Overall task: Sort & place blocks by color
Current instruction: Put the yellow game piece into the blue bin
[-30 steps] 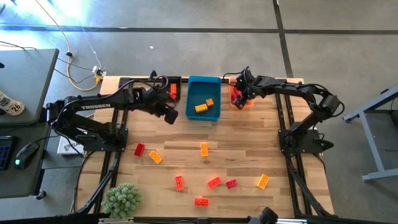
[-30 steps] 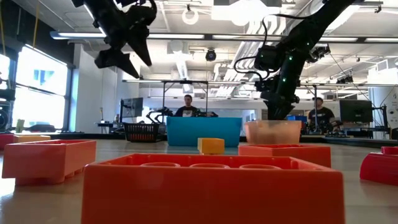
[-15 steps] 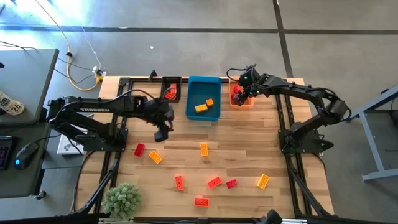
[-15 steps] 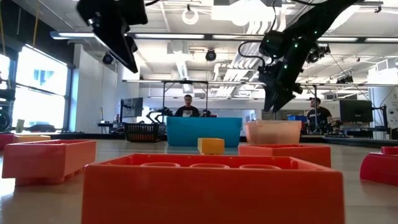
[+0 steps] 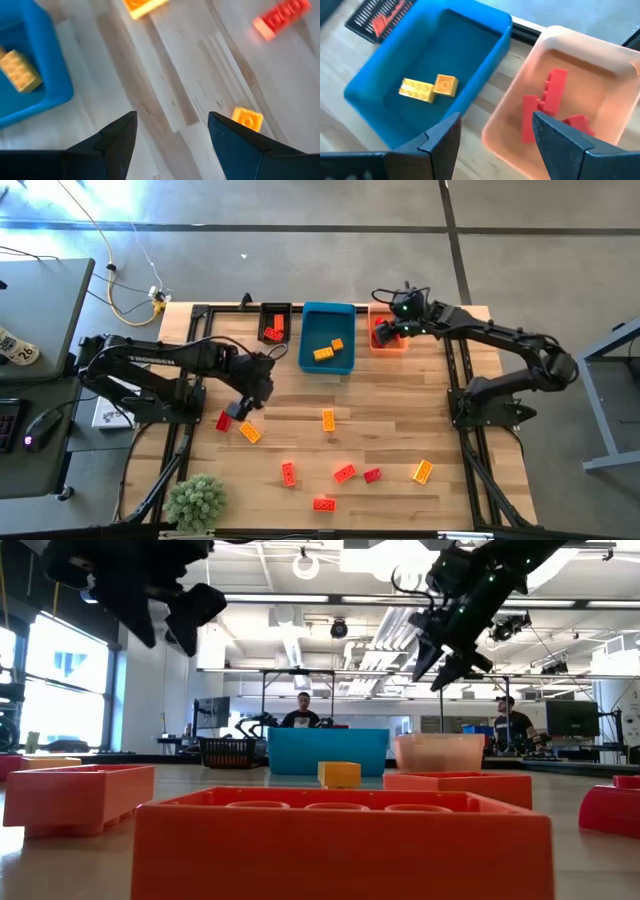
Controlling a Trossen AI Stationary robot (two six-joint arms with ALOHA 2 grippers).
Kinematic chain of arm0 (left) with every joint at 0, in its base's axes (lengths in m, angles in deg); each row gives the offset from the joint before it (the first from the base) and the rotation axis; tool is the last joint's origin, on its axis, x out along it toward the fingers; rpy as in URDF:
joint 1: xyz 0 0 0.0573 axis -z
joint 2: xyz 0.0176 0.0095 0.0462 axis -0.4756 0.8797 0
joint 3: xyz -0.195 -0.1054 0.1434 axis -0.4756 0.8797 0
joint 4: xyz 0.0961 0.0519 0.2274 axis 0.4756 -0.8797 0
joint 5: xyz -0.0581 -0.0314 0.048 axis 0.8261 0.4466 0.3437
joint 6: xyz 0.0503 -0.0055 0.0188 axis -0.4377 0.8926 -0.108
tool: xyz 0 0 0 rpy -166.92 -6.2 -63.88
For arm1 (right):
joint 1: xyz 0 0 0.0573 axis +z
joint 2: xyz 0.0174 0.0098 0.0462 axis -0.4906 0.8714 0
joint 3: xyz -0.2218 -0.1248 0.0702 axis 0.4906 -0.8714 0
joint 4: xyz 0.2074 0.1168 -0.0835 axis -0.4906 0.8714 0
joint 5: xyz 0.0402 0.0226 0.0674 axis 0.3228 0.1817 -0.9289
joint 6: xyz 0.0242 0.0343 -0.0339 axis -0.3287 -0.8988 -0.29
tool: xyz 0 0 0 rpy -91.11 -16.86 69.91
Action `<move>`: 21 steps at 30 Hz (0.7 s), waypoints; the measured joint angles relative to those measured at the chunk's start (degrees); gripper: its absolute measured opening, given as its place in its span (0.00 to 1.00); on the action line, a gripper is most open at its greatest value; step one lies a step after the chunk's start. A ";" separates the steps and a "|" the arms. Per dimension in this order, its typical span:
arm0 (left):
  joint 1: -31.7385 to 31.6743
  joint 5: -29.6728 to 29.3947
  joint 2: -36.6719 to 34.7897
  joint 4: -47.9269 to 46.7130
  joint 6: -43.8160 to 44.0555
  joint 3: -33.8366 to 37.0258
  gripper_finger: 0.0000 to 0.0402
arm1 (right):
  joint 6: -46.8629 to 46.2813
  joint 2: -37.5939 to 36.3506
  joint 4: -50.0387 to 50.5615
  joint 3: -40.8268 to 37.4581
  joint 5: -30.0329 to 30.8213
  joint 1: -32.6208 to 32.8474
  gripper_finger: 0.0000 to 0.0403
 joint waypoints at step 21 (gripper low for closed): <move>12.07 -0.71 9.90 -3.46 0.06 6.57 0.58 | -17.31 -0.87 -0.34 0.00 15.59 17.14 0.58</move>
